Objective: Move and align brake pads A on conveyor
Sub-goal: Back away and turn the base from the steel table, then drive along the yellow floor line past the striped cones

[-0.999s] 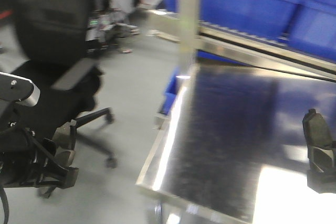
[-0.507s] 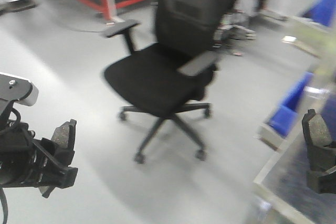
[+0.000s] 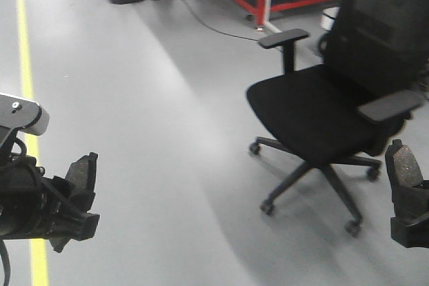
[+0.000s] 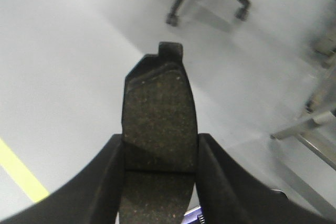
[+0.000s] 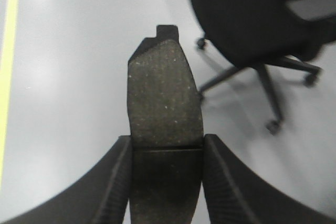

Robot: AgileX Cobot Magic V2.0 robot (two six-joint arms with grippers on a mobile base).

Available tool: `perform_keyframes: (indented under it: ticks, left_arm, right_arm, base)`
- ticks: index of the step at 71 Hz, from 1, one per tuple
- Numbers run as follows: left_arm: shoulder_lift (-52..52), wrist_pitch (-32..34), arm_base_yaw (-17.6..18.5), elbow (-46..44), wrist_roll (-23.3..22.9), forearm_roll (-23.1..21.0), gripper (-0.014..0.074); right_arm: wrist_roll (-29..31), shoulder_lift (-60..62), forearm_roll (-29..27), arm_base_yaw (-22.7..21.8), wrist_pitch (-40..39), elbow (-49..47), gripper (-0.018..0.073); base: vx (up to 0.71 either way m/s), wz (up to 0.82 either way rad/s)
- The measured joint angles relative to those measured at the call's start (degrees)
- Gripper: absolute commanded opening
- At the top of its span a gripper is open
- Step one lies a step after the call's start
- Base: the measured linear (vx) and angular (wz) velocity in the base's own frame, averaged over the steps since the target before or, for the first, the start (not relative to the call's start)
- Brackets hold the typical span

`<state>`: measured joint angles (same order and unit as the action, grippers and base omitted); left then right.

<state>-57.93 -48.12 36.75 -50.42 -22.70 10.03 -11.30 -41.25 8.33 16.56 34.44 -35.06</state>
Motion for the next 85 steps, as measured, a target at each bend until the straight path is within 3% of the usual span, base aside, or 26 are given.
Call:
perform_keyframes:
  ticks: [44,85]
  left_arm:
    - [0.0,-0.12,0.0,0.0,-0.05,0.0,0.0083]
    - [0.0,-0.55,0.0,0.0,-0.05,-0.05,0.0083]
  right_arm:
    - [0.0,0.0,0.0,0.0,0.05,0.0,0.0069]
    - [0.0,0.0,0.0,0.0,0.05,0.0,0.0069]
  base:
    - [0.1,0.58]
    - [0.29,0.23]
